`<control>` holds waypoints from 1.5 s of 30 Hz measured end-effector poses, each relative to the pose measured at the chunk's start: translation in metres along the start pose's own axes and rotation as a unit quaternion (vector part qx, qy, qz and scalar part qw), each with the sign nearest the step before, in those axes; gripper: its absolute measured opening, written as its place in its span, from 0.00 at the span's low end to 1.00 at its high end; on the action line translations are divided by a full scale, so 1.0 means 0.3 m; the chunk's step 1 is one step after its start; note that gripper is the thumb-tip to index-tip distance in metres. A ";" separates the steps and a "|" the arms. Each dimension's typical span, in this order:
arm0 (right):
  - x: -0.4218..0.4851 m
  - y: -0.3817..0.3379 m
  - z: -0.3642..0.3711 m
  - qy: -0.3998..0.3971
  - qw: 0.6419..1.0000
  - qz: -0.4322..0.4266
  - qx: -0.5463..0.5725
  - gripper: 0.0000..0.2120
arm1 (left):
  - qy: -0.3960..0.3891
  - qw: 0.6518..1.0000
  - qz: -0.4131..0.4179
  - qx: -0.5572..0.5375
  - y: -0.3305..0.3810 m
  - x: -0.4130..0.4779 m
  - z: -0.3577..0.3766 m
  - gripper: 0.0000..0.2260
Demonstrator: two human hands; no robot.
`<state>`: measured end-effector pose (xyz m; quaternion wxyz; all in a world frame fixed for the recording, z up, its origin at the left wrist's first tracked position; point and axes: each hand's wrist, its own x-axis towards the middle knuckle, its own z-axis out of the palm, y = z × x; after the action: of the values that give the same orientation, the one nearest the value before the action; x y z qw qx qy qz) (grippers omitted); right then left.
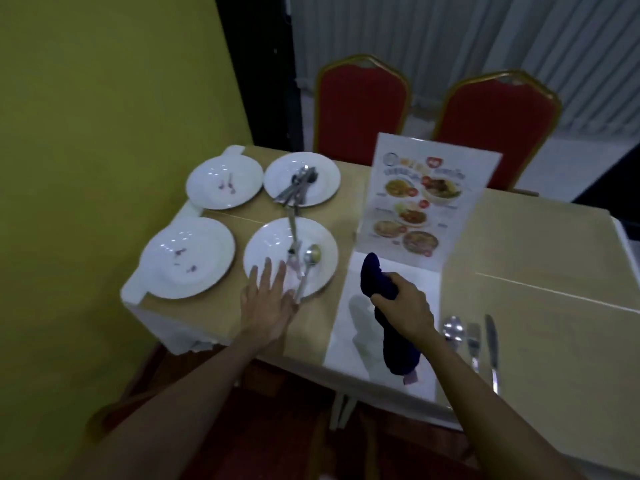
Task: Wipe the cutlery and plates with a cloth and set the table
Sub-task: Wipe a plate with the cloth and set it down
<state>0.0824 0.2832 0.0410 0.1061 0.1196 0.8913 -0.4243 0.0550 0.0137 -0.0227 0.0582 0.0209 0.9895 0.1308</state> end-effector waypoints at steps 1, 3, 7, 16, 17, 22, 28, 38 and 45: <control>0.018 -0.078 0.069 -0.013 1.000 -0.007 -0.005 0.16 | 0.003 0.999 -0.036 -0.007 -0.112 0.013 -0.029 0.31; 0.049 -0.196 0.184 -0.028 0.999 -0.022 -0.006 0.16 | 0.024 0.993 -0.109 -0.036 -0.276 0.036 -0.077 0.28; 0.097 -0.374 0.404 -0.039 0.999 -0.027 -0.009 0.16 | 0.062 0.925 -0.324 -0.190 -0.501 0.096 -0.167 0.30; 0.145 -0.589 0.631 -0.063 0.997 -0.026 -0.038 0.23 | -0.013 0.656 -0.426 -0.623 -0.806 0.173 -0.168 0.22; 0.153 -0.619 0.646 -0.064 0.997 -0.035 -0.040 0.24 | -0.006 0.620 -0.400 -0.675 -0.791 0.158 -0.208 0.19; 0.192 -0.817 0.745 -0.074 0.983 -0.154 -0.071 0.27 | -0.007 0.495 -0.300 -0.815 -0.785 0.050 -0.381 0.18; 0.166 -0.902 0.808 -0.202 0.837 -0.315 -0.398 0.26 | -0.051 0.468 -0.227 -0.853 -0.811 -0.023 -0.476 0.26; 0.180 -0.840 0.700 0.009 0.861 -0.277 -0.426 0.30 | -0.093 0.519 -0.195 -0.827 -0.604 -0.055 -0.566 0.20; -0.002 -0.828 0.689 -0.082 0.898 -0.340 -0.267 0.31 | -0.138 0.538 -0.171 -0.814 -0.561 -0.045 -0.571 0.12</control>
<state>0.0256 -0.0304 0.0951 0.0563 -0.2586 0.9458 -0.1884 0.0433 -0.1934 0.0992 0.2075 -0.1875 0.4217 0.8625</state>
